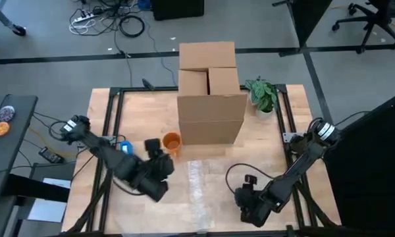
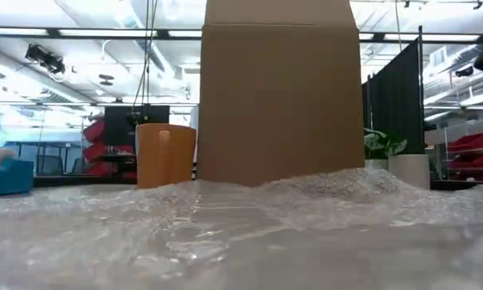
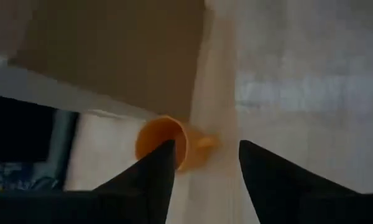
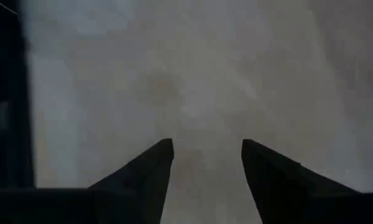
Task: Wrap mug
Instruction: Wrap the orange mug using the transparent bubble wrap
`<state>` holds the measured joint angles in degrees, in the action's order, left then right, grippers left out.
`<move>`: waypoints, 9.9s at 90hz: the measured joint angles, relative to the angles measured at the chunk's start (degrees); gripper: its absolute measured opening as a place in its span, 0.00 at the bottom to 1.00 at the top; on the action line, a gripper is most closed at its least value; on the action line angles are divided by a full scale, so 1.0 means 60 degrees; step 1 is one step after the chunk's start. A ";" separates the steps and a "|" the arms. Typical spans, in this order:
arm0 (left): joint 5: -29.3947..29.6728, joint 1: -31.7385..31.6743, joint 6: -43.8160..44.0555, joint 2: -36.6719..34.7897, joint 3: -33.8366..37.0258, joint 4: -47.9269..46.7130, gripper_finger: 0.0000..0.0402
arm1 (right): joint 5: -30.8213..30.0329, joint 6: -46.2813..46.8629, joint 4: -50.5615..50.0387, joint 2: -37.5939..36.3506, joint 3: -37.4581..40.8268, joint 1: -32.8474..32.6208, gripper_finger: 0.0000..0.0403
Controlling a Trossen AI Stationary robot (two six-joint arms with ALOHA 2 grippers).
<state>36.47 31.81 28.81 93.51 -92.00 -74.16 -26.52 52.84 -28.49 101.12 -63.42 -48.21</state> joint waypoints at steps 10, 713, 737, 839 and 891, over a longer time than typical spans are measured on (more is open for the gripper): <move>-0.1097 -0.0734 -0.1474 0.0024 0.0452 0.0737 0.41 | -0.0090 -0.0549 0.0650 0.0127 0.0000 0.0146 0.43; 0.1180 0.0900 0.1215 0.3510 -0.0180 0.2362 0.25 | 0.2891 -0.5558 0.3677 0.0106 -0.1577 0.4055 0.21; 0.1156 0.0900 0.1258 0.3510 -0.0180 0.2474 0.25 | -0.0307 -0.5836 0.1463 -0.1379 -0.1592 0.4073 0.24; 0.1018 0.1202 0.2274 0.3499 -0.1911 -0.1663 0.25 | 0.2109 -0.7910 0.5514 0.1999 -0.1610 0.4122 0.17; 0.2300 0.1713 0.1851 0.3440 -0.1554 0.0753 0.25 | 0.2113 -0.7809 0.5257 0.1873 -0.1719 0.4243 0.16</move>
<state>50.27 42.09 39.92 114.15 -101.33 -69.64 -13.84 5.99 3.05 112.36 -73.73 -22.75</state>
